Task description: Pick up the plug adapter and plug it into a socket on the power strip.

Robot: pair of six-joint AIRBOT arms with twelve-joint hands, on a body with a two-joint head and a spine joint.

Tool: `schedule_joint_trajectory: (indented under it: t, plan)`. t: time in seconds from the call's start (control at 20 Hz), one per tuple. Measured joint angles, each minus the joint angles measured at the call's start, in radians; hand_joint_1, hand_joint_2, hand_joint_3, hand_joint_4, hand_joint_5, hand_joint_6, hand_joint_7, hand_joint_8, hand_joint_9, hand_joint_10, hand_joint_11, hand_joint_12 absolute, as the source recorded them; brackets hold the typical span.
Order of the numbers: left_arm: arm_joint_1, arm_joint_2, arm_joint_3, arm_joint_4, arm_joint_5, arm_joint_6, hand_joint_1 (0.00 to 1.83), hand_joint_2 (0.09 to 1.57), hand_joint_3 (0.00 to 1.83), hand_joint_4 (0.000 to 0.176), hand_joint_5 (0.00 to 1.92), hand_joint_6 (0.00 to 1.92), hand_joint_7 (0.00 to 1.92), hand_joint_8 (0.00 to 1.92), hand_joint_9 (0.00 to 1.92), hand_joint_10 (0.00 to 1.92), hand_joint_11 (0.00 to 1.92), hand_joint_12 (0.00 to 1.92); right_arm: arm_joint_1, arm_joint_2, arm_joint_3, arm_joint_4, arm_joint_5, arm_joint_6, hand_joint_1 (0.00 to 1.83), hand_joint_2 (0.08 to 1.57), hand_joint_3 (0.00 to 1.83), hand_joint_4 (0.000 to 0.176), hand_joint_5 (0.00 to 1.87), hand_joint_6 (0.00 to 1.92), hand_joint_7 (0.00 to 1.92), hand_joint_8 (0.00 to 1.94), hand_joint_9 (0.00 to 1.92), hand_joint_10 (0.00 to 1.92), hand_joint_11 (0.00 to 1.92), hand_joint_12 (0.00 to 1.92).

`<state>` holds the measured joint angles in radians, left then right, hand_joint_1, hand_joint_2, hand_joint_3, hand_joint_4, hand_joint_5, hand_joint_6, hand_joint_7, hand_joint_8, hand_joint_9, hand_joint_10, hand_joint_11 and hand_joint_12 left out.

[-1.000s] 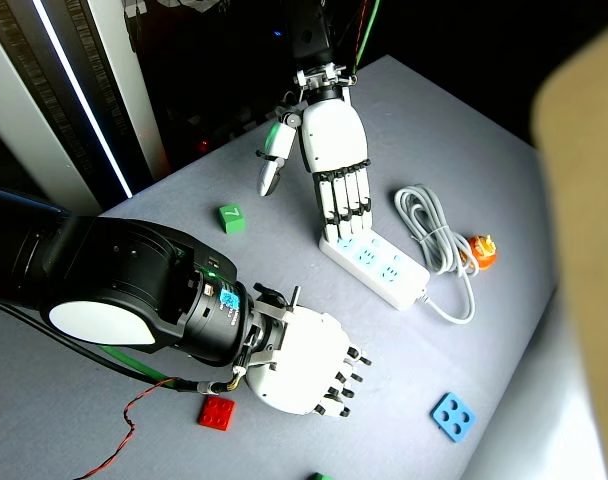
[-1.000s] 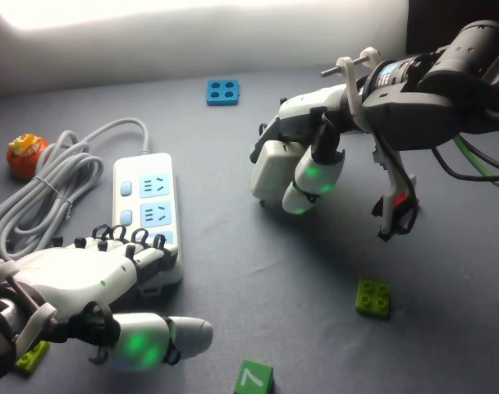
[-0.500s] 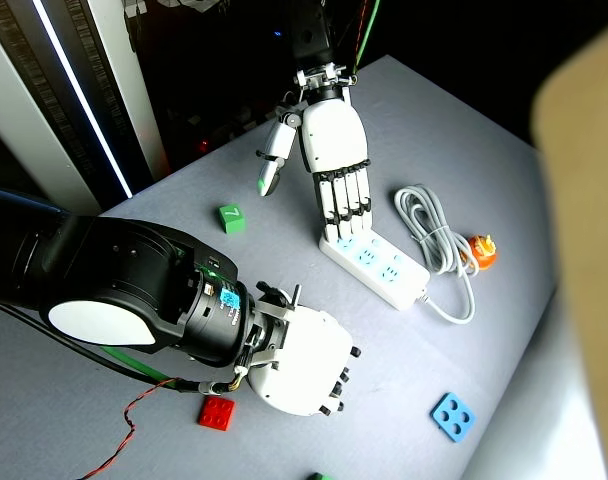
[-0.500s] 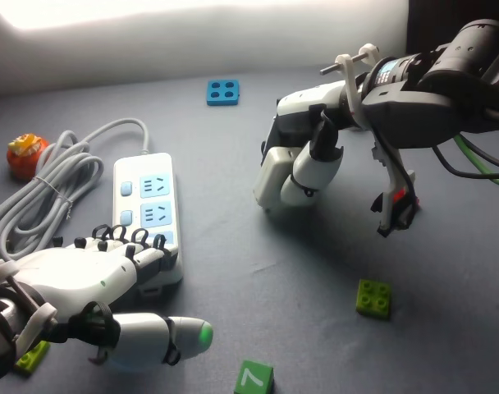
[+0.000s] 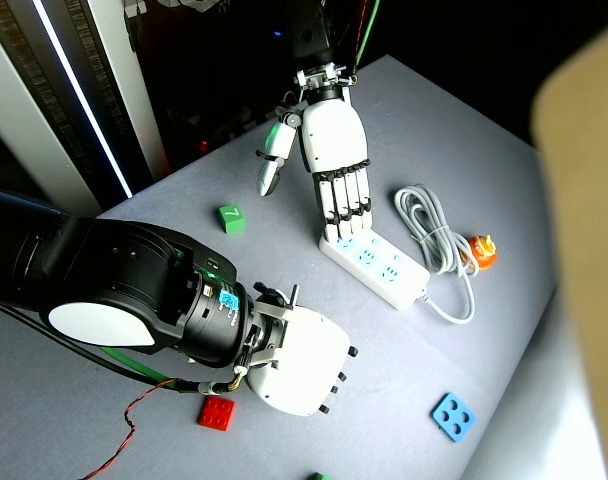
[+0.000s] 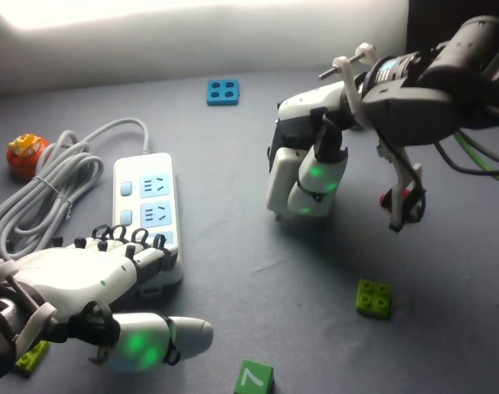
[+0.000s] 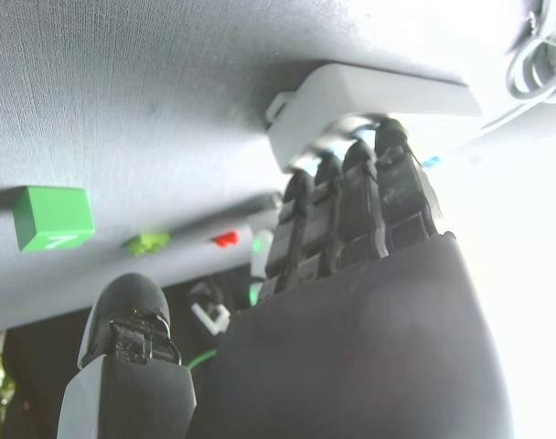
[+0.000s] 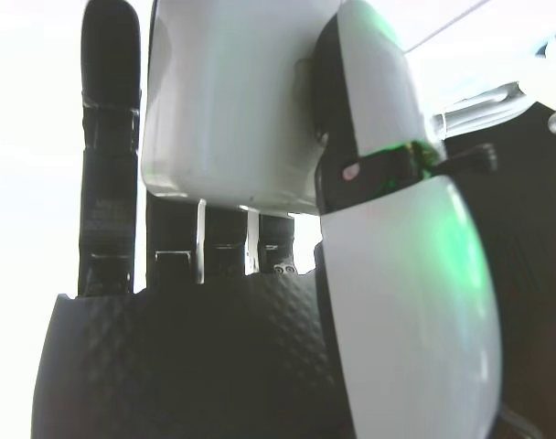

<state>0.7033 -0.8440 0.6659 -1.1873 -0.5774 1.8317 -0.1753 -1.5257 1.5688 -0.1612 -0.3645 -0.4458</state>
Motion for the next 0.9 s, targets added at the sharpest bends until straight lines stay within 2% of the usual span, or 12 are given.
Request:
schedule_joint_trajectory:
  t: [0.2,0.3,0.5,0.6,0.7,0.8,0.85,0.9]
  plan:
    - [0.000,0.000,0.000,0.000,-0.001,0.000,0.00,1.14,0.00,0.000,0.11,0.01,0.08,0.01,0.06,0.01,0.06,0.04,0.069,0.004,-0.007,-0.016,-0.030,-0.061,1.25,1.07,0.00,0.000,1.03,0.80,1.15,0.83,1.30,0.06,0.83,0.94]
    - [0.000,0.000,0.000,0.000,-0.001,0.000,0.00,1.14,0.00,0.000,0.10,0.01,0.07,0.00,0.06,0.01,0.05,0.03,0.102,-0.004,-0.025,-0.148,-0.063,-0.002,1.25,1.08,0.00,0.000,1.01,0.82,1.14,0.84,1.29,0.05,0.82,0.95]
    - [0.000,0.000,0.000,0.000,-0.002,0.000,0.00,1.15,0.00,0.000,0.11,0.01,0.09,0.01,0.06,0.01,0.06,0.04,0.154,-0.048,-0.045,-0.454,-0.138,0.239,1.25,1.07,0.00,0.000,1.03,0.81,1.15,0.82,1.29,0.04,0.82,0.93]
    - [0.000,-0.002,0.000,0.000,-0.003,0.000,0.00,1.15,0.00,0.000,0.11,0.01,0.09,0.01,0.07,0.01,0.06,0.05,0.172,-0.088,-0.045,-0.583,-0.174,0.315,1.25,1.07,0.00,0.000,1.02,0.84,1.14,0.83,1.28,0.03,0.82,0.91]
    - [0.000,-0.011,0.000,-0.001,-0.009,0.000,0.00,1.15,0.00,0.000,0.10,0.00,0.08,0.00,0.06,0.00,0.05,0.05,0.179,-0.131,-0.039,-0.591,-0.194,0.319,1.25,1.07,0.00,0.000,1.02,0.82,1.14,0.84,1.29,0.03,0.83,0.91]
    - [0.000,-0.013,0.000,-0.001,-0.011,0.000,0.00,1.15,0.00,0.000,0.10,0.00,0.08,0.00,0.06,0.00,0.05,0.05,0.178,-0.184,-0.024,-0.655,-0.209,0.358,1.25,1.07,0.00,0.000,1.02,0.82,1.13,0.84,1.29,0.03,0.83,0.91]
    - [0.000,-0.013,0.000,-0.001,-0.011,0.000,0.00,1.15,0.00,0.000,0.10,0.00,0.09,0.01,0.07,0.01,0.05,0.05,0.178,-0.210,-0.013,-0.690,-0.207,0.382,1.36,1.06,0.01,0.000,1.02,0.80,1.13,0.79,1.08,0.80,0.84,0.91]
    - [0.000,-0.014,0.000,-0.001,-0.011,0.000,0.00,1.15,0.00,0.000,0.11,0.00,0.10,0.01,0.07,0.00,0.05,0.05,0.178,-0.229,-0.003,-0.718,-0.200,0.391,1.27,1.08,0.00,0.000,1.01,0.84,1.12,0.83,1.06,0.58,0.81,0.93]
